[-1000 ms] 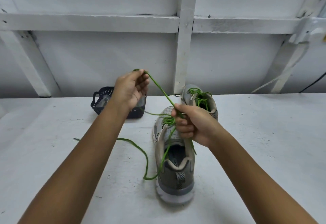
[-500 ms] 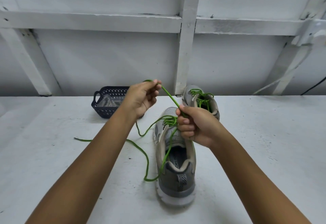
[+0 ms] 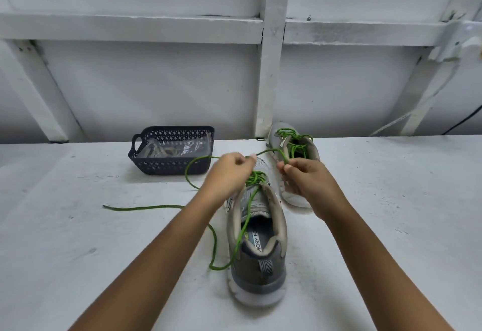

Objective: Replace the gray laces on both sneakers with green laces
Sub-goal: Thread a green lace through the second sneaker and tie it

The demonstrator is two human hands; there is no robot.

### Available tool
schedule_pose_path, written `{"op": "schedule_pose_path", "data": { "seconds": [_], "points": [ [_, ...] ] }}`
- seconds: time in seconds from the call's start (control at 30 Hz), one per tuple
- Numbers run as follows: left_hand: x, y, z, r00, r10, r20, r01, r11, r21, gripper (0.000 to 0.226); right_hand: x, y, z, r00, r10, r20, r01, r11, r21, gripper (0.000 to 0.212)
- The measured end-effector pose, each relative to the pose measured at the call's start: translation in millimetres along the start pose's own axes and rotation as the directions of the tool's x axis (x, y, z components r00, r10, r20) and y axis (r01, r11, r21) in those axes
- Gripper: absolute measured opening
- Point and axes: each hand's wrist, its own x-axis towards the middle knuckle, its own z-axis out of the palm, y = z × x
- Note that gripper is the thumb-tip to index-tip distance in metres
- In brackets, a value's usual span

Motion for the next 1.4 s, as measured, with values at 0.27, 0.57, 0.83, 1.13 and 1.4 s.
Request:
{"op": "schedule_pose_path", "data": {
  "seconds": [0.27, 0.57, 0.83, 1.13, 1.4],
  "points": [
    [-4, -16, 31, 0.988, -0.012, 0.157, -0.006, 0.993, 0.116, 0.042, -2, 23, 18, 0.997, 0.002, -0.077, 0.006, 0.995, 0.103, 0.015],
    [-11, -24, 32, 0.988, -0.028, 0.153, 0.11, 0.816, -0.568, 0.018, -6, 27, 27, 0.987, -0.013, -0.157, 0.052, 0.969, 0.243, 0.019],
    [-9, -26, 35, 0.99, -0.017, 0.141, 0.099, 0.793, -0.601, 0.021, -7, 28, 28, 0.986, 0.004, -0.165, 0.042, 0.962, 0.269, 0.017],
    [-10, -26, 35, 0.991, 0.001, 0.134, 0.08, 0.8, -0.595, 0.021, -5, 28, 29, 0.988, -0.034, -0.15, 0.062, 0.98, 0.188, 0.019],
    [-11, -24, 36, 0.991, -0.023, 0.13, 0.097, 0.795, -0.599, 0.019, -1, 31, 28, 0.961, -0.207, -0.185, 0.176, 0.969, -0.172, 0.015]
  ]
}}
